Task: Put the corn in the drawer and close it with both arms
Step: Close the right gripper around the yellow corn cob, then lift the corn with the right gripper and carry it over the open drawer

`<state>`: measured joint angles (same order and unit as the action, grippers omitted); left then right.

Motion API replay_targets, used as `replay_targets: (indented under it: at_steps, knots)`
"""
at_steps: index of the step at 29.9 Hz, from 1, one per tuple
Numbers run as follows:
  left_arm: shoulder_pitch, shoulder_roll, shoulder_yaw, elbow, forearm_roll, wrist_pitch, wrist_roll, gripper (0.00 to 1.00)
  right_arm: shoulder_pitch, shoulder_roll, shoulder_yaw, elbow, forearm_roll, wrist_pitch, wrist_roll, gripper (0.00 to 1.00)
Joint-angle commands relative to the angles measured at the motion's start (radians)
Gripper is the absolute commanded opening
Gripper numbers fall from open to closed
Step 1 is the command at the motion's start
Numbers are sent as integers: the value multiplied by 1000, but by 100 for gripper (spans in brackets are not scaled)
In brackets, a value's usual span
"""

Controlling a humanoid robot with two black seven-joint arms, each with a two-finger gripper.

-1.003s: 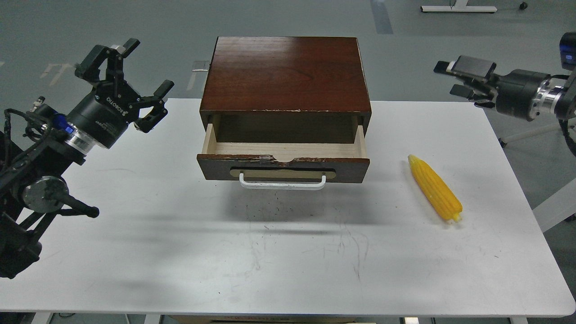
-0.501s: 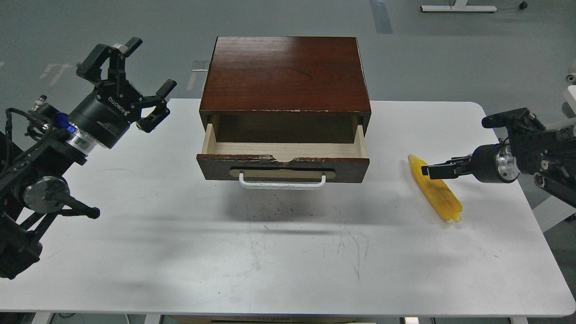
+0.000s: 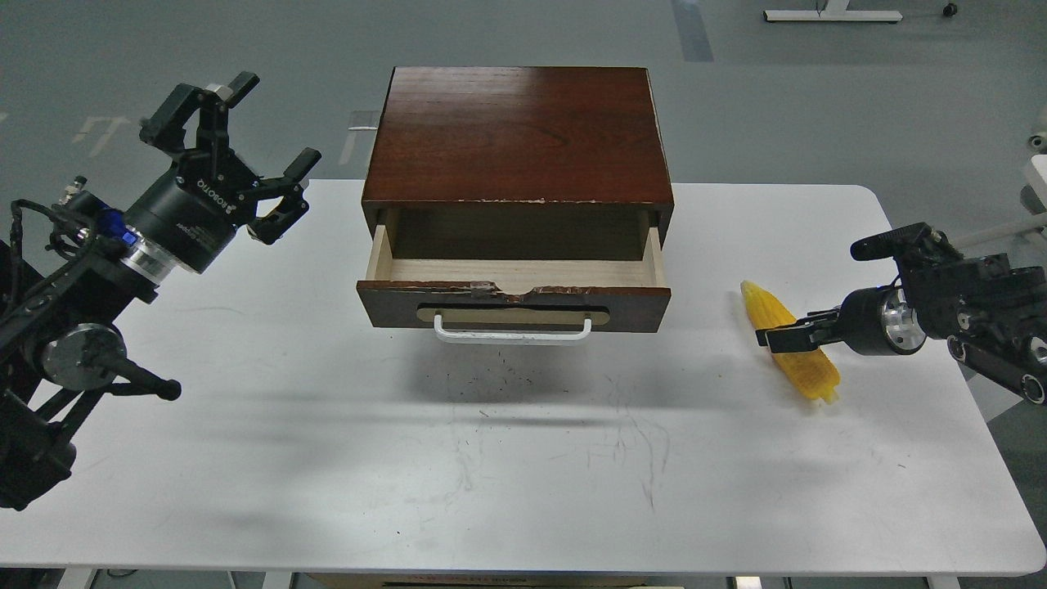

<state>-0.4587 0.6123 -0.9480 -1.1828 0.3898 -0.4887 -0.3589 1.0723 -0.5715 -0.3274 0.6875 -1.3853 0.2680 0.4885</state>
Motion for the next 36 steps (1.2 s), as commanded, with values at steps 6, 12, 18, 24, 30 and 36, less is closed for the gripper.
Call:
replay_targets:
  at_steps: [6, 12, 18, 24, 30, 36]
  knots:
    - [2, 3, 0, 0, 0, 0, 0, 99, 1, -10, -7, 12, 3, -1, 0, 6]
    - [2, 4, -2, 0, 0, 0, 1, 99, 109, -76, 7, 92, 11, -4, 0, 3]
    - [0, 4, -2, 0, 0, 0, 1, 99, 333, -149, 19, 213, 15, -1, 0, 4]
    - [0, 9, -3, -1, -2, 0, 0, 99, 549, -146, 13, 303, 17, 13, 0, 4]
    - [0, 14, -3, -8, -2, 0, 0, 99, 679, -36, -34, 379, 14, 53, 0, 5]
    - [0, 15, -2, -8, 0, 0, 1, 99, 785, 133, -156, 397, -3, 46, 0, 5]
